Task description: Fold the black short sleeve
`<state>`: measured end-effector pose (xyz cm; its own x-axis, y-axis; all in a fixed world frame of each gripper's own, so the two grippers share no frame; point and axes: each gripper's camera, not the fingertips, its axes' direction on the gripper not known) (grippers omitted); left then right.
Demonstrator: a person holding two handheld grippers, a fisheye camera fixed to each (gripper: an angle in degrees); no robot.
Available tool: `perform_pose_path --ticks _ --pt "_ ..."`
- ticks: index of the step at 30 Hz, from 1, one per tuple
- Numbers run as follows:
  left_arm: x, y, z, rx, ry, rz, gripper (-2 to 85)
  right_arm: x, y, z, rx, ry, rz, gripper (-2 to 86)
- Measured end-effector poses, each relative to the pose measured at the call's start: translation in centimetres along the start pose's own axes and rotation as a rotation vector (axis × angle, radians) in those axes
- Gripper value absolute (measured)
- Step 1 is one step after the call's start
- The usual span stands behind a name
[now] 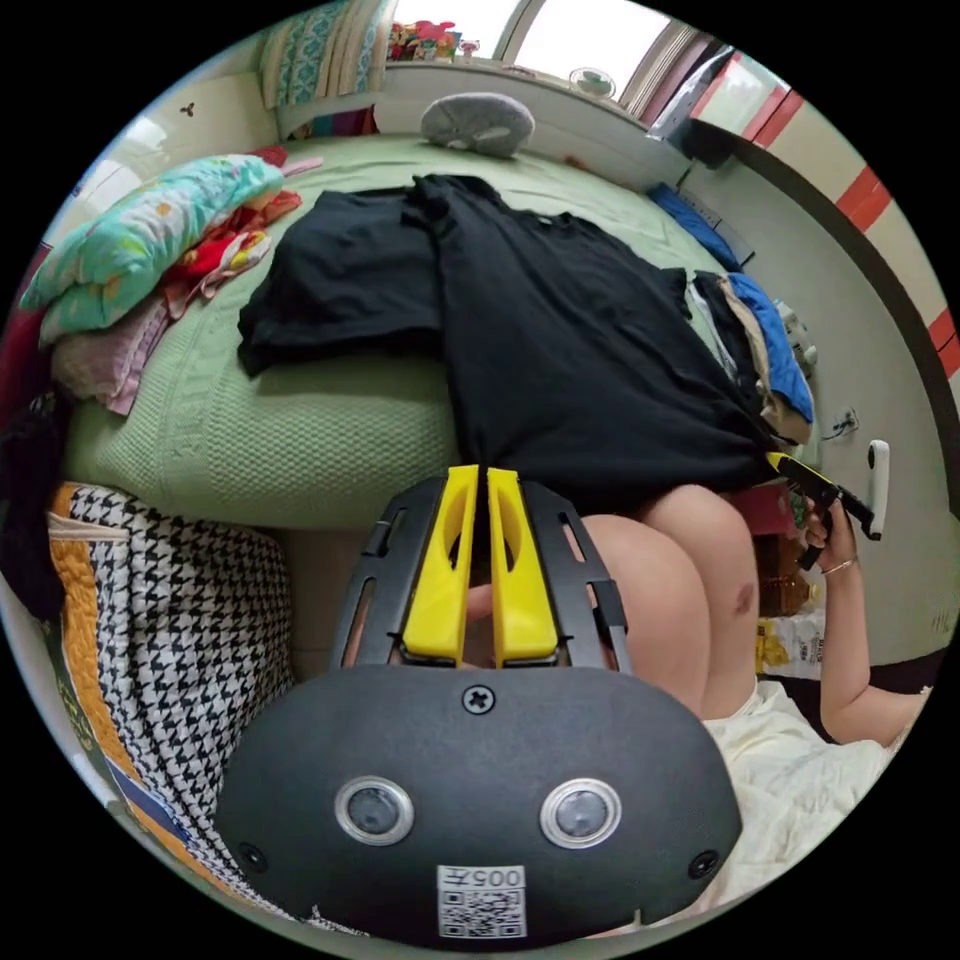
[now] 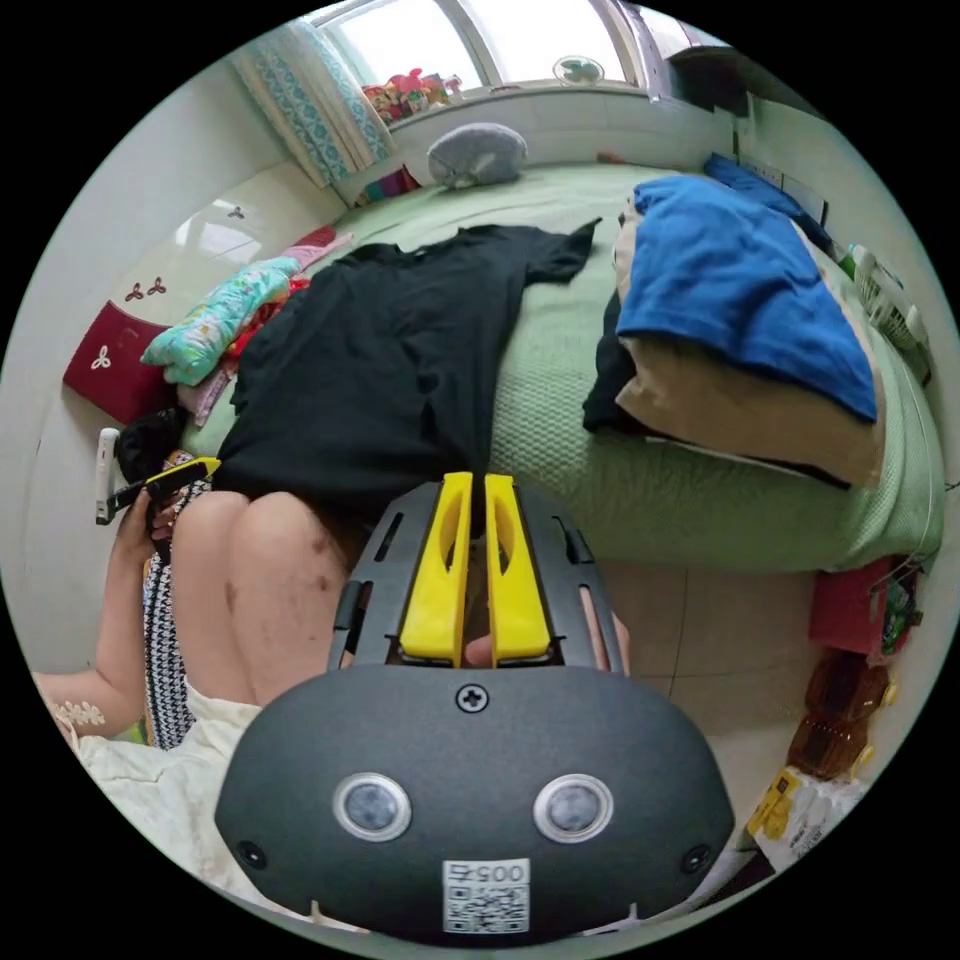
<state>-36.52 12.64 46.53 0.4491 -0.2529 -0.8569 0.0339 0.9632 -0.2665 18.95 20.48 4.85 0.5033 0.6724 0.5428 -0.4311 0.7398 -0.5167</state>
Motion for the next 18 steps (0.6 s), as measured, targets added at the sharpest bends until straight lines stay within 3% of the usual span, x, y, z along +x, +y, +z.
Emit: perform_pose_path --ticks 8,13,18 --pt "-3.5 -1.7 -0.6 0.097 0.005 -0.107 -0.4 -4.7 -1.4 0.9 0.055 0.128 -0.073 4.7" --pt "-3.5 -9.6 -0.8 0.187 -0.037 -0.077 0.9 -14.4 -8.0 2.4 0.164 0.214 -0.223 5.1" --pt "-4.2 -19.3 1.7 0.18 0.048 -0.062 7.5 -22.0 -17.2 6.7 0.226 0.112 -0.176 5.6"
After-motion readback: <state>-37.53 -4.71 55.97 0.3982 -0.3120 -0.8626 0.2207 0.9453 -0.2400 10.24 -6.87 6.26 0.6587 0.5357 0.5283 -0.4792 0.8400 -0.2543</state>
